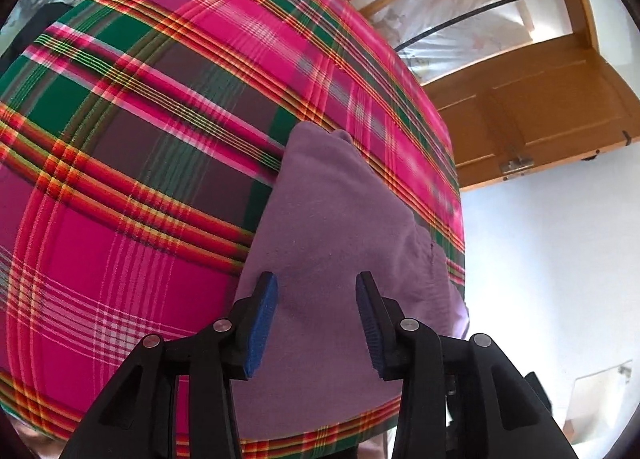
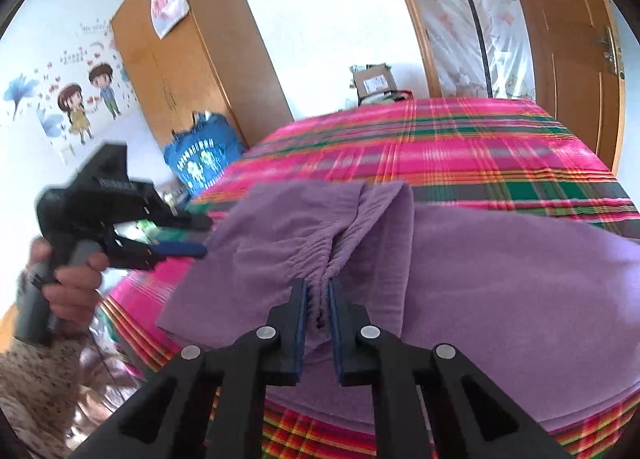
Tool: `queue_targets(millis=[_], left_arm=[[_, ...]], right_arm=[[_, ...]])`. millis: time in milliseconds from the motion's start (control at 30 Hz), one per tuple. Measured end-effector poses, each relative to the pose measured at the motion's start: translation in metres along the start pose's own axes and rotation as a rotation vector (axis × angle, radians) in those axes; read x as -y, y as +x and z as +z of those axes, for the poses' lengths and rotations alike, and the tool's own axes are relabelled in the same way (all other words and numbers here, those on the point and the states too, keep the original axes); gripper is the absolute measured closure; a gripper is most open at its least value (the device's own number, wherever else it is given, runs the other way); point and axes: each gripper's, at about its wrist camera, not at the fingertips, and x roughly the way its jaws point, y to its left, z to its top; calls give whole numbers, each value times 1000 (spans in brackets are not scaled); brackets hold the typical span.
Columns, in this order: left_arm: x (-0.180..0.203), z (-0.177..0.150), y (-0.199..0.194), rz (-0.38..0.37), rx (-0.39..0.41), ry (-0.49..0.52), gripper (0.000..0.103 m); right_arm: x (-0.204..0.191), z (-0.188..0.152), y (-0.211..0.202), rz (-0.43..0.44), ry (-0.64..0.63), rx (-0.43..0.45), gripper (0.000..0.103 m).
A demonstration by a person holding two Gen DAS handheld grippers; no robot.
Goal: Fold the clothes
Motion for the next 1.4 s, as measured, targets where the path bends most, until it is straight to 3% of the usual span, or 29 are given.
queue_targets(millis=[100,267,333,467,500,700,833,933,967,1000,1033,1100,1233,1400], left_arm=[[-5,-1,-2,7,-7,-2,60],[-14,-3,2,20,-17,-14,60],[-17,-6,0,23,-20,-17,61],[-19,-8,-3,25,-17,-12,60],[-18,-8,-2,26,-16,-10,60],[-18,-8,-5,30,-15,9,60],[-23,-12,-7,35,-19,17,60],[-28,-15,-9,41,-22,19,60],[-30,-16,-10,41,-24,17,60],[-31,-17,-10,41,-26,14,60],[-33,-17,-10,39,-28,9,60],[-38,-19,-11,35,-38,-1,60],[-44,-21,-13,31,-47,-12,60],[-48,-24,-13,20,-61,-8,60]], right_arm=[[13,1,-1,22,84,-28,92],[31,-13,30,-7,167,-146,89],[29,-9,27,-20,148,-125,87],[27,5,21,-80,99,-56,62],[29,8,23,-80,96,-50,59],[53,23,53,41,213,-105,57],[60,16,66,113,292,-147,55],[58,14,66,131,305,-156,55],[56,15,65,132,301,-159,59],[55,16,64,135,292,-158,71],[53,17,62,140,284,-154,77],[51,20,52,156,276,-137,83],[46,26,33,183,316,-108,84],[51,15,44,88,347,-169,80]])
